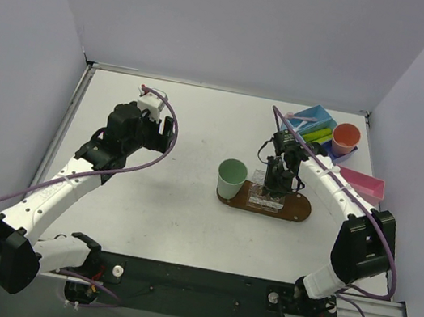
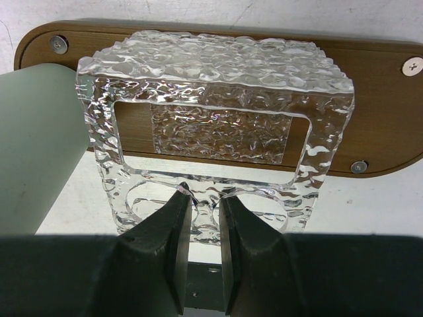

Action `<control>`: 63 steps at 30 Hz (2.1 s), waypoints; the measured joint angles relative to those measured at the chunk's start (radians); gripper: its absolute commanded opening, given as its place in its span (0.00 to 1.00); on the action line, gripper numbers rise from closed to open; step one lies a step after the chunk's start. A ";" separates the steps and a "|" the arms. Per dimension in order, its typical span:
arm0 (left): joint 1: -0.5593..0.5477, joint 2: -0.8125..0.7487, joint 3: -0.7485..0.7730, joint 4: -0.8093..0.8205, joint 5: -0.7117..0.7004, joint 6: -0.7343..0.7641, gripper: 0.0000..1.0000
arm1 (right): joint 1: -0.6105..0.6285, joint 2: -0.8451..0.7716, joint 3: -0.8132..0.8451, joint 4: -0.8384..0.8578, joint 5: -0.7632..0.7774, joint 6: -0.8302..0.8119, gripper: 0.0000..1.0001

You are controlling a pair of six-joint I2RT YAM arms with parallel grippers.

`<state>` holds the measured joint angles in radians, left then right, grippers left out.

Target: Prepare toiletry sets of a toothbrush and toothpaste on the tray

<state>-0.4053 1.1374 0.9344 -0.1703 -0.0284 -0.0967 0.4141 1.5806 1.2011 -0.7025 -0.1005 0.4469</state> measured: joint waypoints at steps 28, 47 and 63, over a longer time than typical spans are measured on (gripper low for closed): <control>-0.012 0.000 0.000 0.000 0.007 0.000 0.81 | 0.026 0.000 0.006 -0.021 0.011 0.016 0.00; -0.012 0.000 0.000 0.000 0.008 0.000 0.81 | 0.032 0.003 0.010 -0.026 0.026 0.020 0.23; -0.013 0.000 0.000 0.000 0.008 0.000 0.81 | 0.032 -0.002 0.013 -0.035 0.056 0.024 0.36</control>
<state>-0.4187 1.1370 0.9344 -0.1703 -0.0200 -0.0967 0.4465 1.5787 1.2140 -0.7380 -0.0441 0.4706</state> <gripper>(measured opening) 0.807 0.351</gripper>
